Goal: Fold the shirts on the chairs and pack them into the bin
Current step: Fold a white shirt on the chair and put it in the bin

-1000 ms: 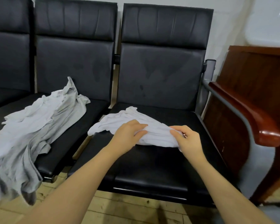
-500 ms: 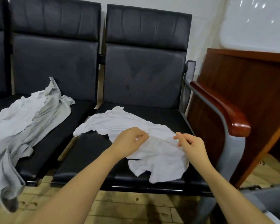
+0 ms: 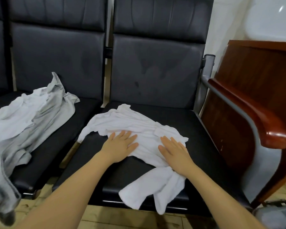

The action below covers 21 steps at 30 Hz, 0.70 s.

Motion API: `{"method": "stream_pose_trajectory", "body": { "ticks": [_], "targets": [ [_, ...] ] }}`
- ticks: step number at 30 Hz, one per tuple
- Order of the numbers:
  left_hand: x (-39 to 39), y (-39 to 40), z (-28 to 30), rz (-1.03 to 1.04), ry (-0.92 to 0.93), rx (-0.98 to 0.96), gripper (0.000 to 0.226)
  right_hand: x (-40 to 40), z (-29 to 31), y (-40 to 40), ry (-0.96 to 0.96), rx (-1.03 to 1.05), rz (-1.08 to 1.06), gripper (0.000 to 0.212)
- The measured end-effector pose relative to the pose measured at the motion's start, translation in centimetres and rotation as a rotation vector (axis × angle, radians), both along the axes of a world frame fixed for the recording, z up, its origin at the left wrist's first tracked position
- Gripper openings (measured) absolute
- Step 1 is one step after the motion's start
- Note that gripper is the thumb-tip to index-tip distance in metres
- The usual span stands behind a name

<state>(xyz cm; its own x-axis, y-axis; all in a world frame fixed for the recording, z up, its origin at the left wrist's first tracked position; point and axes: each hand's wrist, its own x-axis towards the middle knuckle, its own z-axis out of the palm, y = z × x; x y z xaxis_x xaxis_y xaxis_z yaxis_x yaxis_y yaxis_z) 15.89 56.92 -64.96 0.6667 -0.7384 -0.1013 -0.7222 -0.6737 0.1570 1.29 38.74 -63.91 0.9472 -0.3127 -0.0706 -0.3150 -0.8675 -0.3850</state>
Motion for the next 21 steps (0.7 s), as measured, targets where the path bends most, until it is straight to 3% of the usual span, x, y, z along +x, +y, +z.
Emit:
{"method": "stream_pose_trajectory", "body": {
  "ticks": [5,8,10,13,17,21],
  "targets": [
    [1.3,0.9,-0.4,0.067,-0.187,-0.248,0.083,2.0,0.2,1.1,-0.128,0.067,-0.028,0.046],
    [0.7,1.6,0.0,0.006,-0.329,-0.578,0.053,2.0,0.6,1.1,-0.297,0.010,-0.009,0.030],
    [-0.1,2.1,0.7,-0.062,-0.256,-0.668,0.027,2.0,0.9,1.4,-0.385,-0.014,0.057,0.016],
    [-0.9,3.0,0.6,-0.159,-0.188,-0.570,0.016,2.2,1.3,2.4,-0.419,0.113,0.177,0.011],
    [-1.1,3.9,-0.7,-0.136,-0.105,-0.518,0.027,2.0,1.0,3.5,-0.273,0.010,0.198,0.010],
    [-0.7,4.1,-0.9,-0.069,-0.053,-0.566,0.017,1.5,0.3,3.5,-0.272,-0.004,0.169,0.010]
  ]
}}
